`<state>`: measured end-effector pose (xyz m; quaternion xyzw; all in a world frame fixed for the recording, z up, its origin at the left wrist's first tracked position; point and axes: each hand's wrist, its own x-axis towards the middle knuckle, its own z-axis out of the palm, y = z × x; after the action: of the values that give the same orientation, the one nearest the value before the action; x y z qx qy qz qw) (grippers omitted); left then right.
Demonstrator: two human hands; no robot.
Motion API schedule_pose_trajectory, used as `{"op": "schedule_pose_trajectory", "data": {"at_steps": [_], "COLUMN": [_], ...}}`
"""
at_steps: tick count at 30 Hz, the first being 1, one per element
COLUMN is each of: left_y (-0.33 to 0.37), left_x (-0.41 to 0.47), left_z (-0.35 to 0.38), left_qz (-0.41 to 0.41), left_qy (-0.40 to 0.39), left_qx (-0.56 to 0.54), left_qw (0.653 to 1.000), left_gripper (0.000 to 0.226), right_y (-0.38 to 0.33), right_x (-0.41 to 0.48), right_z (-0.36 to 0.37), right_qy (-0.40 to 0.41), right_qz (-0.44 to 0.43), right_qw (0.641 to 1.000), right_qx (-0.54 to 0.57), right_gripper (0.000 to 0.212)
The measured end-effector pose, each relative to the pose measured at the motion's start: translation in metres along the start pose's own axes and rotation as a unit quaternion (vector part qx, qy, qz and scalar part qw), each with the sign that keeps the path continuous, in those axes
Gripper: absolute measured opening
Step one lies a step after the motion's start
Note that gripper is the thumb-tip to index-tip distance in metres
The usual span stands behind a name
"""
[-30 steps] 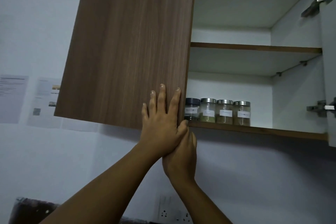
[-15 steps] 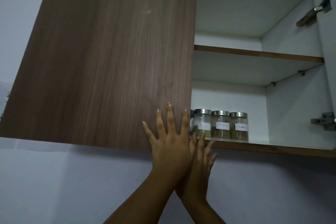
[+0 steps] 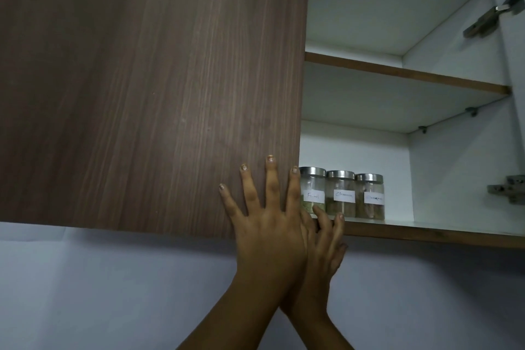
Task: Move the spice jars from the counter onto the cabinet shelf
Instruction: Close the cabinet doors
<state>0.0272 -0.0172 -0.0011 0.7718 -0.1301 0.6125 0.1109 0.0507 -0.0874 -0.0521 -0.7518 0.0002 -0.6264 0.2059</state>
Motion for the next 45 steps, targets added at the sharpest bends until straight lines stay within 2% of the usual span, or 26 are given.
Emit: {"op": "schedule_pose_trajectory", "data": {"at_steps": [12,15,18,23,25,28,31,35,45], "left_y": [0.0,-0.002,-0.01,-0.018,-0.023,-0.026,-0.015,0.02,0.129], "left_x": [-0.004,-0.006,-0.011,-0.008,-0.011,-0.024,-0.043,-0.06,-0.068], "left_z": [-0.016,-0.024,-0.024,-0.044,-0.053,-0.055,-0.064,-0.083,-0.159], "left_qz": [0.02,0.033,0.059,0.098,0.108,0.093,0.065,0.089,0.176], "left_qy": [-0.047,-0.086,-0.104,-0.182,-0.231,-0.283,-0.29,-0.26,-0.198], "left_qx": [-0.015,-0.004,-0.006,-0.003,-0.015,-0.021,-0.095,-0.189,-0.272], "left_qw": [0.999,0.996,0.993,0.978,0.967,0.955,0.95,0.943,0.925], "left_gripper": [0.062,0.066,0.068,0.072,0.077,0.09,0.091,0.087,0.085], "right_y": [0.002,0.002,0.001,-0.012,-0.016,-0.006,0.001,0.007,0.033], "right_x": [0.0,0.001,0.003,0.009,0.002,-0.013,-0.022,-0.023,-0.01], "right_z": [-0.021,-0.036,-0.051,-0.084,-0.099,-0.114,-0.143,-0.189,-0.322], "right_qy": [-0.141,-0.177,-0.207,-0.28,-0.315,-0.35,-0.308,-0.252,-0.174], "right_qz": [-0.003,-0.011,-0.017,0.002,0.003,-0.021,-0.03,-0.068,-0.044], "right_qw": [0.986,0.979,0.973,0.954,0.943,0.921,0.931,0.934,0.942], "right_qx": [-0.083,-0.097,-0.1,-0.102,-0.108,-0.171,-0.193,-0.242,-0.284], "right_gripper": [0.105,0.103,0.092,0.065,0.067,0.084,0.091,0.09,0.093]}}
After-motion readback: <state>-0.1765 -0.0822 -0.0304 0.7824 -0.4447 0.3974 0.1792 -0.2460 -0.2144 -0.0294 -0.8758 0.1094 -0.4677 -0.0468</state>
